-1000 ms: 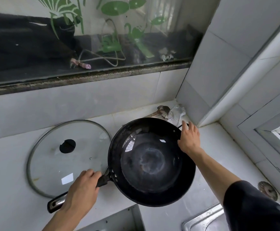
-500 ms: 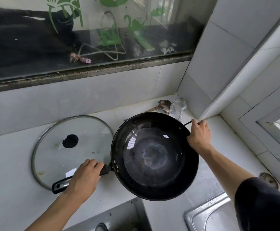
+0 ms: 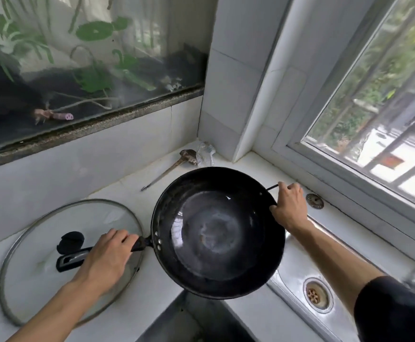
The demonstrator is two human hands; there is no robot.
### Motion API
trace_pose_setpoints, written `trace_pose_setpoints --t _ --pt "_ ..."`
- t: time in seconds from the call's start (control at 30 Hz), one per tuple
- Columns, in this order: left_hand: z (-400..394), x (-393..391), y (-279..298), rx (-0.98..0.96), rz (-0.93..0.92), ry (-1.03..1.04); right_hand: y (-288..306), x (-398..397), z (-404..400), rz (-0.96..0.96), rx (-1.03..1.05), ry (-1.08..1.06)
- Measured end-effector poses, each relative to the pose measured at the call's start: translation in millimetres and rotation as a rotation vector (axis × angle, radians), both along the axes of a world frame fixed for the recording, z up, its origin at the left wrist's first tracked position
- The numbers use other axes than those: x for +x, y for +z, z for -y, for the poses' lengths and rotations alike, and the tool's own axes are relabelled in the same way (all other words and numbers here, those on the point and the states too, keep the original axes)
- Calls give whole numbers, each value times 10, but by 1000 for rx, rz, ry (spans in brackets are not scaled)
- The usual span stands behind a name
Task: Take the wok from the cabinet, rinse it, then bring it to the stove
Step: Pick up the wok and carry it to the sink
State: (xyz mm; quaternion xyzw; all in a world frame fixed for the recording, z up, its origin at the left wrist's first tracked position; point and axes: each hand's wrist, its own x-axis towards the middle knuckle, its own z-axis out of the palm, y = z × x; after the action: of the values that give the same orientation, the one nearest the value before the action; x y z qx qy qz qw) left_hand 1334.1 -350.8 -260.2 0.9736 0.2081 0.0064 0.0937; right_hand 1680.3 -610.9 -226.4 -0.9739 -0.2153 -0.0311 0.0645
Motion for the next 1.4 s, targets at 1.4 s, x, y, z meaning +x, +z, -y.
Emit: trace_pose_setpoints --t 1.4 --pt "2648 1894 -62 160 100 -813 -395 -1038 4535 -149 207 -717"
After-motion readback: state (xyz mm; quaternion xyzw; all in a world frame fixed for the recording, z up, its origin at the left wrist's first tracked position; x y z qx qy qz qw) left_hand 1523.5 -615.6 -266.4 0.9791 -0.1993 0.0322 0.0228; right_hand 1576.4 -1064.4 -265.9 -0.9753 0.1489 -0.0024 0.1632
